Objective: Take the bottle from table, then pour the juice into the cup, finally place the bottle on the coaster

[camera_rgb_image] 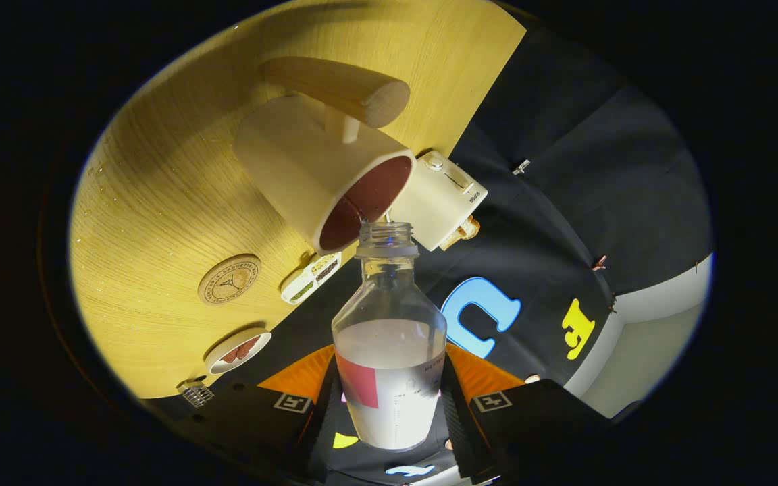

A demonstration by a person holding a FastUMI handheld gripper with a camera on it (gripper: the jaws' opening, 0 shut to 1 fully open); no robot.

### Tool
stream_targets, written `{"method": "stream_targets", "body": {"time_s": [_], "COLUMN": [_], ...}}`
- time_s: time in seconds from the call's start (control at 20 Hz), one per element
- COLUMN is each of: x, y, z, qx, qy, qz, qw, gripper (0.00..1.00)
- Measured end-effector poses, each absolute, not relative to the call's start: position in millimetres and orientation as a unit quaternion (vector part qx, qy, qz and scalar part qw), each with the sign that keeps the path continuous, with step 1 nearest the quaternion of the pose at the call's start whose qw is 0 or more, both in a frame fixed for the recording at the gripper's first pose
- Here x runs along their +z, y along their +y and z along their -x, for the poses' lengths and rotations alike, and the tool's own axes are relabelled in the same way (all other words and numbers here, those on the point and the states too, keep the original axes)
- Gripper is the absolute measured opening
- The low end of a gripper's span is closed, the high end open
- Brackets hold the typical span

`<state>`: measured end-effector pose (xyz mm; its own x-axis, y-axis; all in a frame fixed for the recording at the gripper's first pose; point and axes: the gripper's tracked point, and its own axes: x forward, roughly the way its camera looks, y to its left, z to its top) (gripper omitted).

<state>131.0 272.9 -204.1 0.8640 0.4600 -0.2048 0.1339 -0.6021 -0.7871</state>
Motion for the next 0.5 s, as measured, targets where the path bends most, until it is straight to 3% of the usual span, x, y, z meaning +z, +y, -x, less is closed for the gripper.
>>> {"method": "stream_targets", "body": {"time_s": [0.5], "x": [-202.1], "y": [271.0], "z": [-135.2], "qx": [0.198], "qy": [-0.165], "qz": [0.87], "qw": [0.421], "gripper": [0.71]}}
